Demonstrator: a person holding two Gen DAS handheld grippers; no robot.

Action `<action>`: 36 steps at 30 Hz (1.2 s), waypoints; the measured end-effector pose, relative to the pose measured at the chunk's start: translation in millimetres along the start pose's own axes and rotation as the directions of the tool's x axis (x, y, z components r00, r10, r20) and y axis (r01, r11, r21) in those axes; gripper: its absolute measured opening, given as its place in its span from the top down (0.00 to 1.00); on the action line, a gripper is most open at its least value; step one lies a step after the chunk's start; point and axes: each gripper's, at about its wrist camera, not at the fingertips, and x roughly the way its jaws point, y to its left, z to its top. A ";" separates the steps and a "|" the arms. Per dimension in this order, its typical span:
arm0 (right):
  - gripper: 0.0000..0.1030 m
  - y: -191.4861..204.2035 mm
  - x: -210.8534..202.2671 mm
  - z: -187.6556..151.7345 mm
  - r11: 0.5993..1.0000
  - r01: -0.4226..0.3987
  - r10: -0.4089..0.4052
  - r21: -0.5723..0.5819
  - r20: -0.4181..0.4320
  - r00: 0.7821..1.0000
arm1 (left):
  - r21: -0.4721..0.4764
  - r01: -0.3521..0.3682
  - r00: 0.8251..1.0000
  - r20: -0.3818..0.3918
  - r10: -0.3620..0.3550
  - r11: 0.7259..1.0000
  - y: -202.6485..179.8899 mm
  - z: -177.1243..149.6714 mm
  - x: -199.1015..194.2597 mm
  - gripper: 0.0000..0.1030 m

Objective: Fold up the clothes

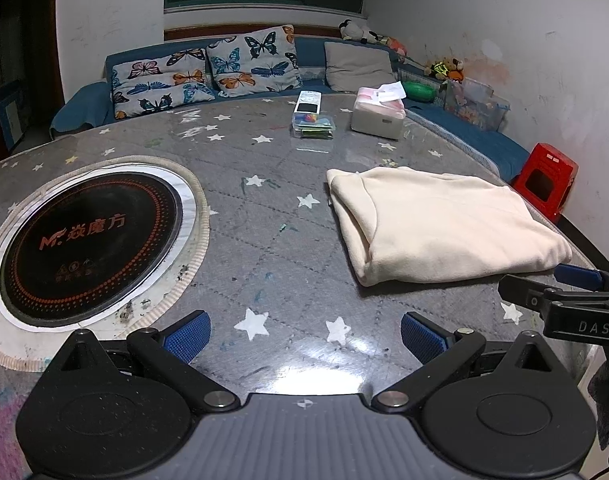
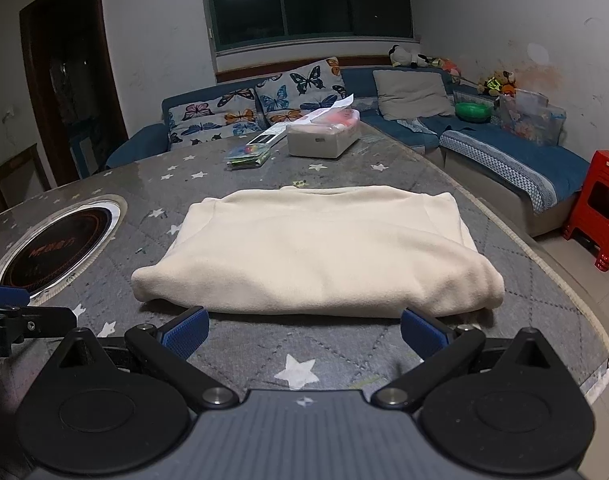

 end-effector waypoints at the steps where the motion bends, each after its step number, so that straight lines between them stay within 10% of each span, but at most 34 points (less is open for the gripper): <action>1: 0.00 -0.5 -0.1 -0.2 1.000 0.001 -0.001 0.002 0.000 1.000 | 0.003 0.001 1.000 -0.001 -0.001 1.000 -1.0 -0.1 0.4 0.00; 36: 0.00 -6.5 2.3 -3.0 1.000 0.017 -0.016 0.022 -0.013 1.000 | 0.045 0.013 0.999 -0.037 -0.012 0.999 -13.3 1.5 10.4 0.00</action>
